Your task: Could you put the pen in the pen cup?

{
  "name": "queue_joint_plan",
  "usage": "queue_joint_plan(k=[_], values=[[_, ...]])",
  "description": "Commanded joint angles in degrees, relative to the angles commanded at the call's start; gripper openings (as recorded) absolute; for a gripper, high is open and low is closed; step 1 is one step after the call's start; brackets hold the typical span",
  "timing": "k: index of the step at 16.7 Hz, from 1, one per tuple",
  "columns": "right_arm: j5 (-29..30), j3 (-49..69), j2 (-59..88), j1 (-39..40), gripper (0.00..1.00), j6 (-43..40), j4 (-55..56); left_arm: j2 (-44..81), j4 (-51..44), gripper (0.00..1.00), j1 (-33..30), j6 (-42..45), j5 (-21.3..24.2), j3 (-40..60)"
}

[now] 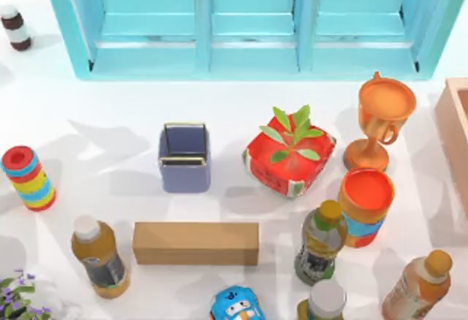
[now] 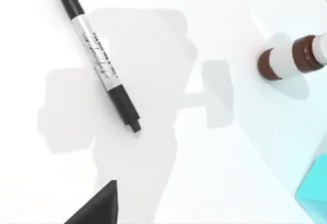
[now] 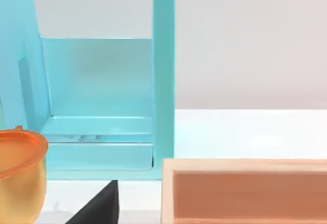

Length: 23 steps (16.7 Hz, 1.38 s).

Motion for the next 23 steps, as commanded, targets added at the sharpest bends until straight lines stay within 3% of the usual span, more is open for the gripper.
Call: queue_joint_plan(k=[9, 19, 23], values=[[0.00, 0.00, 0.00, 0.00, 1.00, 0.00, 0.00, 30.05, -11.23, 1.00, 6.43, -11.70, 8.66, 24.48], [0.00, 0.00, 0.00, 0.00, 1.00, 0.00, 0.00, 35.62, -13.40, 1.00, 6.89, -13.55, 10.16, 27.60], [0.00, 0.00, 0.00, 0.00, 1.00, 0.00, 0.00, 41.15, -8.27, 1.00, 5.09, -15.61, 9.70, 28.82]])
